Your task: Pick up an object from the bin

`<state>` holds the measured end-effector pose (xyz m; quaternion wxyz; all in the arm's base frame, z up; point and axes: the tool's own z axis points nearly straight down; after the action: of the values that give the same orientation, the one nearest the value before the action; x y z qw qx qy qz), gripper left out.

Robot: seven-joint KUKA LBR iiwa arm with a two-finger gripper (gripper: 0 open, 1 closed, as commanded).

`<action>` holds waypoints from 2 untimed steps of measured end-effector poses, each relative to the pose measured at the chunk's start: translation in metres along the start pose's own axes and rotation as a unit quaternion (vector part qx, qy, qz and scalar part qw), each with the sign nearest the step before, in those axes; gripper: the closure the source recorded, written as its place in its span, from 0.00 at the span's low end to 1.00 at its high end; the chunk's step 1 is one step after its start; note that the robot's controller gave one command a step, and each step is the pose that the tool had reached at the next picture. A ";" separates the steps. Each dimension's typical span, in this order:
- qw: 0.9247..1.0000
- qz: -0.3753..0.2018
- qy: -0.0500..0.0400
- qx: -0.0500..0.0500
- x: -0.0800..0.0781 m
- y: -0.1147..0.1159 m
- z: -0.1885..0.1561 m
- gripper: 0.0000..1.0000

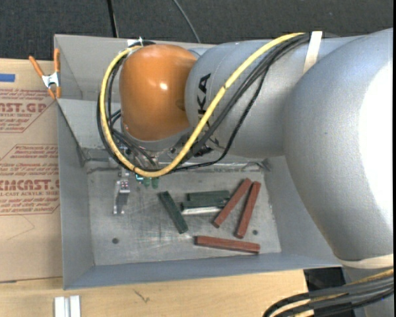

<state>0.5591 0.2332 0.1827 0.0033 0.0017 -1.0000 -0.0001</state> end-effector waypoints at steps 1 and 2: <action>1.000 0.001 -0.004 -0.001 -0.002 -0.001 -0.005 0.00; 1.000 -0.012 -0.008 -0.002 -0.008 0.005 0.042 0.00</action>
Offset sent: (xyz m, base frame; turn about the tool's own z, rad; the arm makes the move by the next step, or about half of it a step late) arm 0.0094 0.0113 -0.1082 -0.0553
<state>0.5665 0.2384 0.1407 -0.0043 0.0133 -0.9999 -0.0022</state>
